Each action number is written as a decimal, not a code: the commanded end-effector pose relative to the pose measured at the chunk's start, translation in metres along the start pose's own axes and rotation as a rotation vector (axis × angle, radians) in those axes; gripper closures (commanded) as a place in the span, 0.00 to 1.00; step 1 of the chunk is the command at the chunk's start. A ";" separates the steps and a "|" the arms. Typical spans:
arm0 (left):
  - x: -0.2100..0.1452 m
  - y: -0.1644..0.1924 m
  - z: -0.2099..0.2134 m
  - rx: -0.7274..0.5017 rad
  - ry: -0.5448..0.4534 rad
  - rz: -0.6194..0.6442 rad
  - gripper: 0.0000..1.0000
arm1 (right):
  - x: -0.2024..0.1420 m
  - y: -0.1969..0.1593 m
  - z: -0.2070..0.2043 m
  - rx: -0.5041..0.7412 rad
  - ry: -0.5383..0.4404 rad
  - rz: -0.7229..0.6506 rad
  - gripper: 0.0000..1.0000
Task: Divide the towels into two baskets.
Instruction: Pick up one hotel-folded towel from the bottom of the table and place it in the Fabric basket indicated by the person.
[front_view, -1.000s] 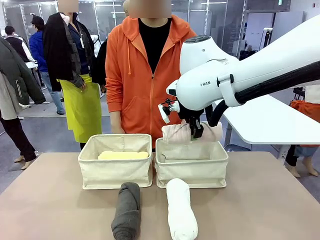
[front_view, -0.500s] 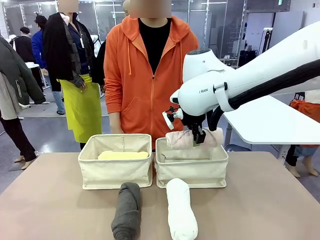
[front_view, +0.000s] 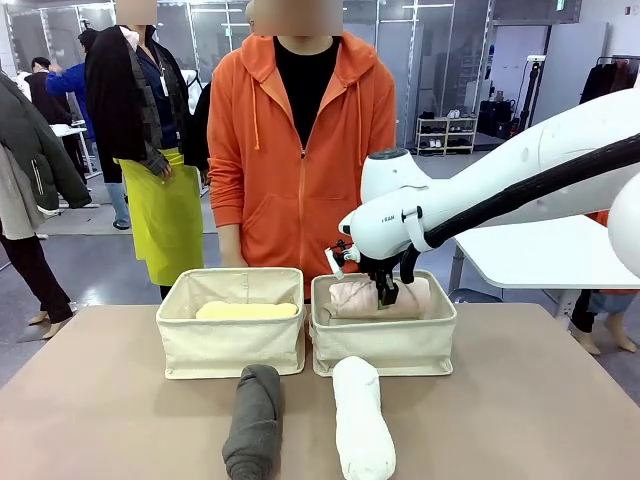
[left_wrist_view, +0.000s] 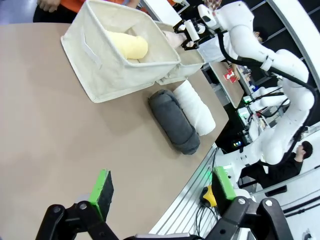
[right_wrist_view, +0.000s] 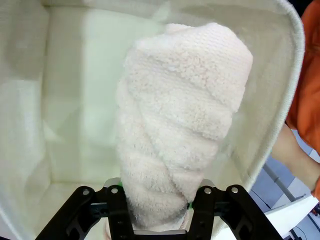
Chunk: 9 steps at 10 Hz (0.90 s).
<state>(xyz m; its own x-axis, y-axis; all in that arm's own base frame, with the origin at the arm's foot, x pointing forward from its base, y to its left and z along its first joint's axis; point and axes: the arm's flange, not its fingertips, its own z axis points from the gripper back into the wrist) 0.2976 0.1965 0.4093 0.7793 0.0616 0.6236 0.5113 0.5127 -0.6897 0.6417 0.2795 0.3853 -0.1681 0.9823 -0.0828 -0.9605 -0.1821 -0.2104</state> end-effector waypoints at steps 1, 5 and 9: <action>0.000 -0.002 0.003 -0.014 -0.011 -0.015 0.00 | 0.002 -0.005 0.001 0.004 -0.002 0.000 0.63; 0.000 -0.002 0.003 -0.014 -0.011 -0.015 0.00 | -0.002 -0.008 -0.006 0.021 -0.022 -0.016 0.24; 0.000 -0.002 0.003 -0.014 -0.011 -0.015 0.00 | 0.001 -0.006 -0.002 0.016 -0.021 -0.016 0.00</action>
<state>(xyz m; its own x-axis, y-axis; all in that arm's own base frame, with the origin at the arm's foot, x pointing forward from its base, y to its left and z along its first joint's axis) 0.2976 0.1965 0.4093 0.7793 0.0616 0.6236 0.5113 0.5127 -0.6897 0.6484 0.2813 0.3810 -0.1638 0.9837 -0.0740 -0.9629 -0.1758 -0.2047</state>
